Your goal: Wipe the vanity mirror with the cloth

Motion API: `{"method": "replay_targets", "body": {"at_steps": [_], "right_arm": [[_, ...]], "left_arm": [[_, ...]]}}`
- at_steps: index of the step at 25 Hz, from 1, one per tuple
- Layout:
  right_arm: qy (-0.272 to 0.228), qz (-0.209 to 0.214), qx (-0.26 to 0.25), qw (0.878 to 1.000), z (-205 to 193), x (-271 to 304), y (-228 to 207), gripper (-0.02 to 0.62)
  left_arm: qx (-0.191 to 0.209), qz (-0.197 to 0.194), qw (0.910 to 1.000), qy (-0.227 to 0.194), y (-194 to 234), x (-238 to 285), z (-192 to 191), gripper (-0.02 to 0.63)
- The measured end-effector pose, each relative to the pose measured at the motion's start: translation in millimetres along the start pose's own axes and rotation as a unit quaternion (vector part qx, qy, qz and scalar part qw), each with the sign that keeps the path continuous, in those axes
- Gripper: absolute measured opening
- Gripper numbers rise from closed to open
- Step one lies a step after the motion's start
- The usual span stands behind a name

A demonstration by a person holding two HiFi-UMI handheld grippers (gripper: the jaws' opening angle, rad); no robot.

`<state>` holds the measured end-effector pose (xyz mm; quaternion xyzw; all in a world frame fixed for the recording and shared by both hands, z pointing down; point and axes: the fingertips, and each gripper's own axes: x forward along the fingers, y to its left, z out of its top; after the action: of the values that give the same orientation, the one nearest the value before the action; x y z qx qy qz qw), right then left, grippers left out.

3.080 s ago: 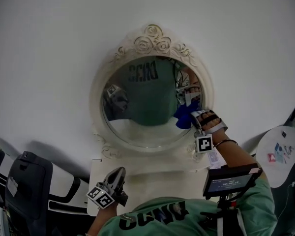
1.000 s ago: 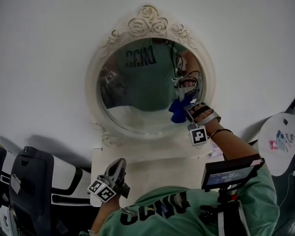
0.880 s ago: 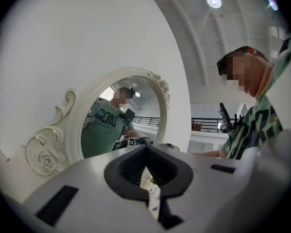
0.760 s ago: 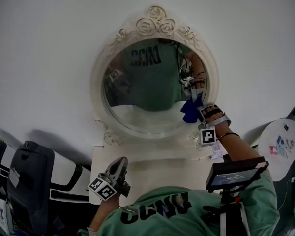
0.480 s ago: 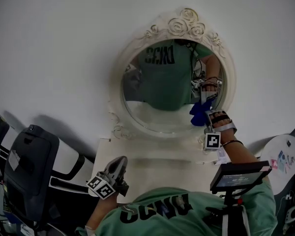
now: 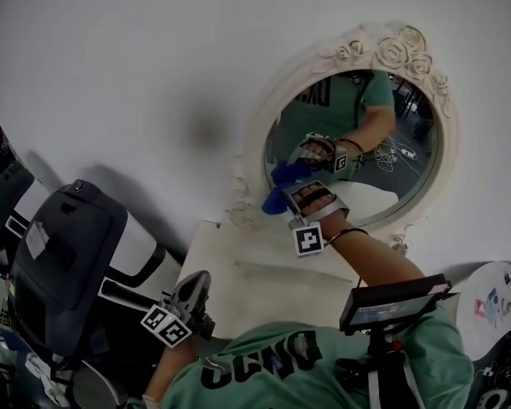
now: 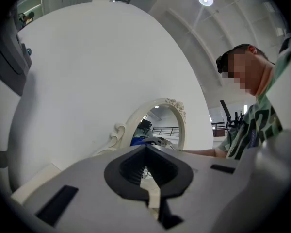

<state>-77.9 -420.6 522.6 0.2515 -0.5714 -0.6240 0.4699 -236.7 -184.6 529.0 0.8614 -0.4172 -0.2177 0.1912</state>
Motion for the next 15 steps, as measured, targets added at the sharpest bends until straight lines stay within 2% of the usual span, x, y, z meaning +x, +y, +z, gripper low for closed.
{"method": "replay_targets", "body": {"at_steps": [3,7,11,15], "right_arm": [[-0.008,0.023,-0.003,1.000,21.5,22.8,5.7,0.051],[0.010,0.033,-0.009,0.999,8.1,32.2,17.0,0.051],[0.009,0.032,0.009,0.999,-13.1,19.1,36.7,0.051],[0.035,0.048,0.021,0.998,-58.6,-12.8,59.0,0.051]], "left_arm": [[0.002,0.026,0.9996,-0.010,12.2,-23.1,7.2,0.000],[-0.001,0.048,0.9987,-0.013,21.8,-39.6,9.1,0.000],[-0.002,0.039,0.9992,-0.004,19.9,-27.5,5.8,0.000],[-0.004,0.006,0.9999,0.013,9.3,6.3,-2.8,0.000]]}}
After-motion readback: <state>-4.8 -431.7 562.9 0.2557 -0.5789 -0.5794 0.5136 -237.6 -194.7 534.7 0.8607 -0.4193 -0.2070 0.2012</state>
